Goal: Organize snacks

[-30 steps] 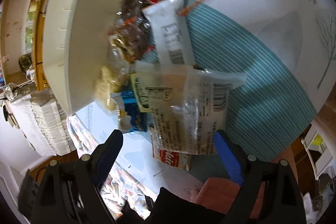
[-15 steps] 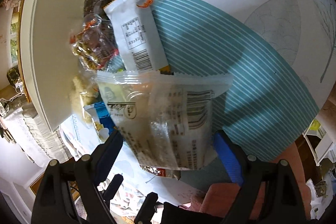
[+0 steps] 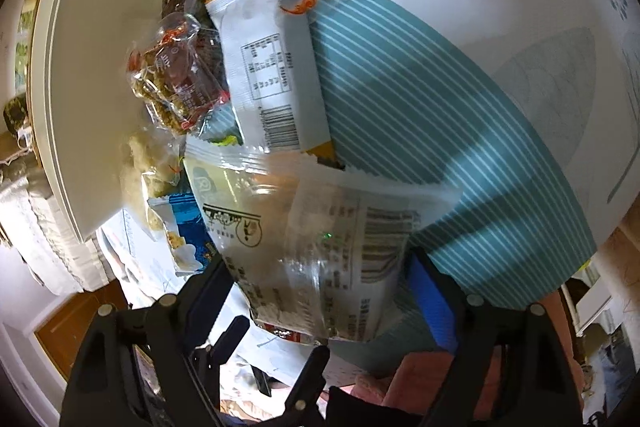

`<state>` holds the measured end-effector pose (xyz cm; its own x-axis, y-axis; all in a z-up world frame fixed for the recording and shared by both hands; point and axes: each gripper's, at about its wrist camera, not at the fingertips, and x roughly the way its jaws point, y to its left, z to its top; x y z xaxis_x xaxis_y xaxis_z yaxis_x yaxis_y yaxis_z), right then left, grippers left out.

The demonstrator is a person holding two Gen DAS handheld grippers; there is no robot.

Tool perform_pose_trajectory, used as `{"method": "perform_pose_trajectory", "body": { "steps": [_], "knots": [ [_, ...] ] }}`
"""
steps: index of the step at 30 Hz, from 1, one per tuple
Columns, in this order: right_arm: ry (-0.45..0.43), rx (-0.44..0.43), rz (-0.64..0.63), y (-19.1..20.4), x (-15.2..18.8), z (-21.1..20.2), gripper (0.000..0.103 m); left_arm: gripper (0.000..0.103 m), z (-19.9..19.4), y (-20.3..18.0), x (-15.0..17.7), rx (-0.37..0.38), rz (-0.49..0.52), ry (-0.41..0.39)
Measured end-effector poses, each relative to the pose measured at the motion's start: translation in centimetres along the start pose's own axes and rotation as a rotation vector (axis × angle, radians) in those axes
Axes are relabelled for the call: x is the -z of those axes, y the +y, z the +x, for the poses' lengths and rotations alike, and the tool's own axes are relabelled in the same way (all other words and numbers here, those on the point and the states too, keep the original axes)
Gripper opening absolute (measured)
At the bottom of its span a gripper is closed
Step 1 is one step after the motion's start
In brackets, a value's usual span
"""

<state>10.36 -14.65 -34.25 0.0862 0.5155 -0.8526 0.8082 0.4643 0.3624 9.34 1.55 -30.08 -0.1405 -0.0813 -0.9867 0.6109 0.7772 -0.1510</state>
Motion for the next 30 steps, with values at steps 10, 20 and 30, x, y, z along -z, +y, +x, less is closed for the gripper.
{"method": "perform_pose_trajectory", "body": {
  "steps": [10,20,30],
  "knots": [
    [0.038,0.017,-0.045,1.2,-1.7,-0.2,0.076,0.084,1.6,-1.2,-2.1,-0.051,-0.026,0.042],
    [0.037,0.033,-0.039,2.1,-2.0,-2.3,0.066,0.061,0.2,0.0,-3.3,-0.037,-0.067,0.011],
    [-0.008,0.030,-0.002,2.1,-1.4,-6.0,0.064,0.043,-1.3,2.0,-3.3,0.018,-0.063,-0.025]
  ]
}}
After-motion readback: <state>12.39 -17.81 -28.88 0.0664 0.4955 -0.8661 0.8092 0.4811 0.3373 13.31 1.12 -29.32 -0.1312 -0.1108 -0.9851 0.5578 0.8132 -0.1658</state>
